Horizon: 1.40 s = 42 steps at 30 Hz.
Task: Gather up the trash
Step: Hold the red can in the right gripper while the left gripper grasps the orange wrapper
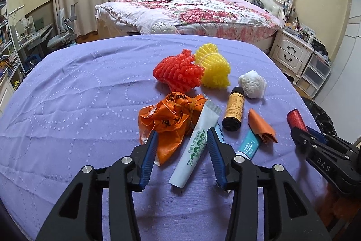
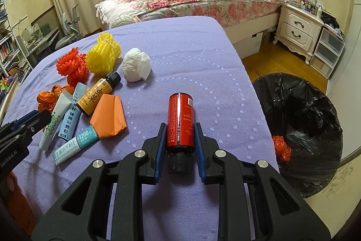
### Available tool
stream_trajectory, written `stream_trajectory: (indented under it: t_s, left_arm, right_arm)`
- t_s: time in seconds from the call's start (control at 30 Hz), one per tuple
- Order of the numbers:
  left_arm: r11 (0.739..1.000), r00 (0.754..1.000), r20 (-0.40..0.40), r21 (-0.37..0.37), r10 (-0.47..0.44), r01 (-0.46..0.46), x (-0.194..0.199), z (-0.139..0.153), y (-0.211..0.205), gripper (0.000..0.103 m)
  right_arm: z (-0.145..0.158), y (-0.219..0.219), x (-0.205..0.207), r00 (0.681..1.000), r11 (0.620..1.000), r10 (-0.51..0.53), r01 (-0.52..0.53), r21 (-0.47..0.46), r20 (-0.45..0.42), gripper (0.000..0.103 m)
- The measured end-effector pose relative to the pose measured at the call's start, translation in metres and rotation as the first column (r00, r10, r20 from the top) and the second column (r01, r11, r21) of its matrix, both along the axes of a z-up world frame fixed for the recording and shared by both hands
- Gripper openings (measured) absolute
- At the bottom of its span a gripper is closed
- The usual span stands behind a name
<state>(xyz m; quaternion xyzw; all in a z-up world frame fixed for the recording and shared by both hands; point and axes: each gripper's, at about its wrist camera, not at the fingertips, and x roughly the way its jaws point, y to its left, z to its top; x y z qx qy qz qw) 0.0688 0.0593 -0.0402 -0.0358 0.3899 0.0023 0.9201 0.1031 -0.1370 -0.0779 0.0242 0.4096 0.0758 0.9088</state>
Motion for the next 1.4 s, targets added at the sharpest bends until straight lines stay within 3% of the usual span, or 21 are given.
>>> stream_trajectory:
  t_s: [0.2, 0.4, 0.7, 0.83, 0.9, 1.07, 1.3, 1.33, 1.4]
  left_arm:
    - [0.998, 1.000, -0.003, 0.064, 0.000, 0.000, 0.002, -0.006, -0.003, 0.045]
    - [0.998, 0.999, -0.022, 0.042, 0.045, -0.044, 0.003, -0.011, 0.008, 0.045]
    - [0.999, 1.000, -0.008, 0.042, 0.029, -0.029, -0.014, -0.011, 0.011, 0.045]
    - [0.998, 0.998, -0.021, -0.015, 0.058, -0.059, -0.010, -0.009, 0.027, 0.046]
    - [0.997, 0.998, -0.014, -0.043, 0.062, -0.062, -0.010, -0.006, 0.033, 0.061]
    - [0.999, 0.999, 0.006, 0.009, 0.039, -0.039, 0.005, -0.001, 0.029, 0.072]
    - [1.000, 1.000, -0.020, 0.018, 0.023, -0.022, 0.026, -0.005, 0.033, 0.071]
    - [1.000, 1.000, -0.024, 0.018, 0.016, -0.016, 0.026, -0.007, 0.033, 0.070]
    - [1.000, 0.999, -0.034, 0.010, -0.001, 0.002, 0.025, -0.010, 0.032, 0.057]
  right_arm:
    - [0.000, 0.000, 0.000, 1.000, 1.000, 0.000, 0.000, -0.001, 0.000, 0.023]
    - [0.000, 0.000, 0.000, 1.000, 1.000, 0.000, 0.000, -0.003, 0.000, 0.023]
    - [0.000, 0.001, -0.001, 1.000, 1.000, 0.000, 0.000, -0.007, 0.000, 0.023]
    - [0.000, 0.001, -0.001, 1.000, 1.000, 0.000, 0.000, -0.008, 0.001, 0.023]
    - [0.000, 0.001, -0.001, 1.000, 1.000, 0.000, 0.000, -0.009, 0.001, 0.023]
    - [0.000, 0.002, -0.002, 1.000, 1.000, 0.001, -0.001, -0.019, 0.002, 0.024]
    - [0.000, 0.002, -0.003, 1.000, 1.000, 0.002, -0.002, -0.021, 0.002, 0.024]
    - [0.000, 0.002, -0.003, 1.000, 1.000, 0.002, -0.002, -0.021, 0.002, 0.024]
    - [0.000, 0.002, -0.003, 1.000, 1.000, 0.001, -0.001, -0.020, 0.002, 0.024]
